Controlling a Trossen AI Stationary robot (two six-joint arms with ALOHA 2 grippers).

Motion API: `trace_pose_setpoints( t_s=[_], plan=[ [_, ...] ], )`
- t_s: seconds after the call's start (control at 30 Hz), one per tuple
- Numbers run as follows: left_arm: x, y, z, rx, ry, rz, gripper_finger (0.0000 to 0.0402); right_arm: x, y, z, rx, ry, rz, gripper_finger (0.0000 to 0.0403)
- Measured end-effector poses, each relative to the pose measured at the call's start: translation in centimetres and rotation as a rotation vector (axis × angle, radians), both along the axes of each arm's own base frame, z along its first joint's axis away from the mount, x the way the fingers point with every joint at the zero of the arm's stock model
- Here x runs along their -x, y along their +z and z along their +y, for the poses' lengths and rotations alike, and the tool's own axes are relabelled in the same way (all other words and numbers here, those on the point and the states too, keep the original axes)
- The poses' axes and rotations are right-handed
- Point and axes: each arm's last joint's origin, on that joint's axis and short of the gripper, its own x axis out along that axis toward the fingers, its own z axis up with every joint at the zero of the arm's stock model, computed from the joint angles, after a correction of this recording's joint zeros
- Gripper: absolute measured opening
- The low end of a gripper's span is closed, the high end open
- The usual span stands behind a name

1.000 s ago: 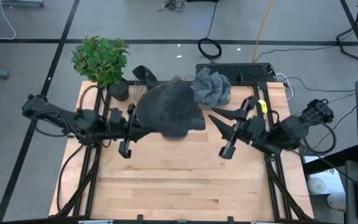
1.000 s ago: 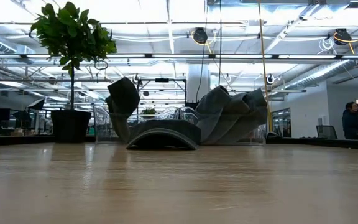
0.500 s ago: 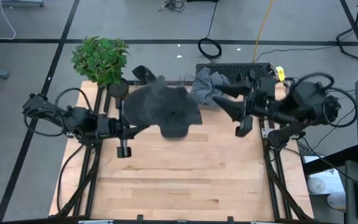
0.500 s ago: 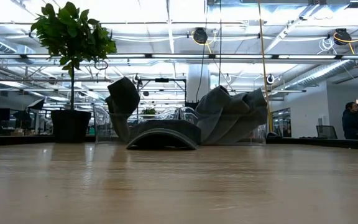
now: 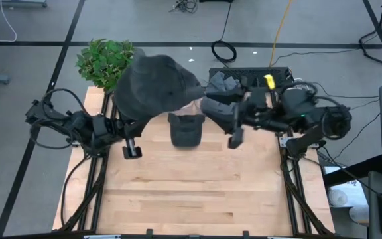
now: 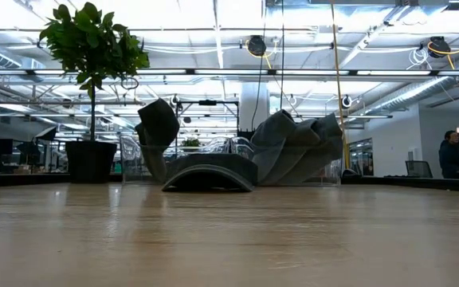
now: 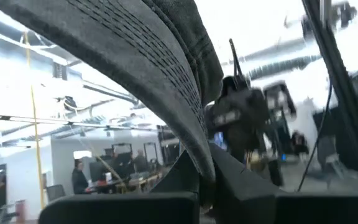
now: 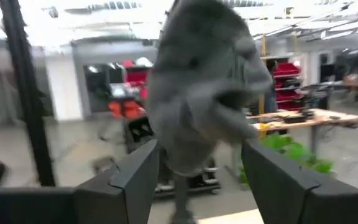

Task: Pick & Place hat
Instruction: Put the bottom black cap into the left transparent bin

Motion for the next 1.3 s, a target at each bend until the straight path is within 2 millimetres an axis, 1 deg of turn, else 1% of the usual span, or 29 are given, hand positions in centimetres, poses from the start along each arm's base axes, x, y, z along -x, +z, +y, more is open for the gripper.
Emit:
trace_pose_setpoints(
  t_s=[0.1, 0.2, 0.33, 0.43, 0.5, 0.63, 0.7, 0.83, 1.0, 1.2, 1.3],
  plan=[
    [-0.3, 0.1, -0.2, 0.034, -0.013, -0.058, 0.0008, -1.0, -0.5, 0.0, 0.068, -0.055, 0.026, 0.0218],
    [-0.2, 0.3, -0.4, 0.044, -0.032, -0.108, 0.0008, -1.7, -0.7, -0.3, 0.078, -0.093, 0.018, 0.0221],
    [-0.4, 0.4, -0.6, 0.037, -0.068, -0.157, 0.0008, -2.6, -0.6, -1.1, 0.055, -0.029, -0.044, 0.0223],
    [-0.9, 0.3, -0.8, 0.035, -0.066, -0.153, 0.0008, -3.3, -0.5, -1.6, 0.022, 0.034, -0.093, 0.0221],
    [-1.4, 0.6, -0.9, 0.031, -0.061, -0.156, 0.0008, -3.8, -0.7, -1.9, 0.01, 0.066, -0.095, 0.0218],
    [-2.3, 1.4, -1.1, -0.003, -0.056, -0.161, 0.0008, -5.0, -1.5, -2.4, -0.007, 0.067, -0.074, 0.0216],
    [-2.6, 1.8, -1.3, -0.016, -0.057, -0.166, 0.0008, -5.1, -1.5, -2.4, 0.0, 0.098, -0.084, 0.0217],
    [-3.1, 2.3, -1.3, -0.024, -0.054, -0.167, 0.0008, -5.5, -1.1, -2.1, 0.013, 0.163, -0.161, 0.0219],
    [-4.5, 2.0, -1.2, -0.021, -0.064, -0.144, 0.0008, -6.4, -2.0, -1.9, -0.015, 0.192, -0.127, 0.0213],
    [-5.6, 1.8, -1.2, -0.013, -0.083, -0.142, 0.0008, -6.1, -1.5, -1.9, -0.001, 0.216, -0.156, 0.0203],
    [-5.6, 1.8, -1.2, -0.012, -0.082, -0.141, 0.0008, -6.2, -1.7, -1.9, -0.024, 0.224, -0.147, 0.0191]
  ],
)
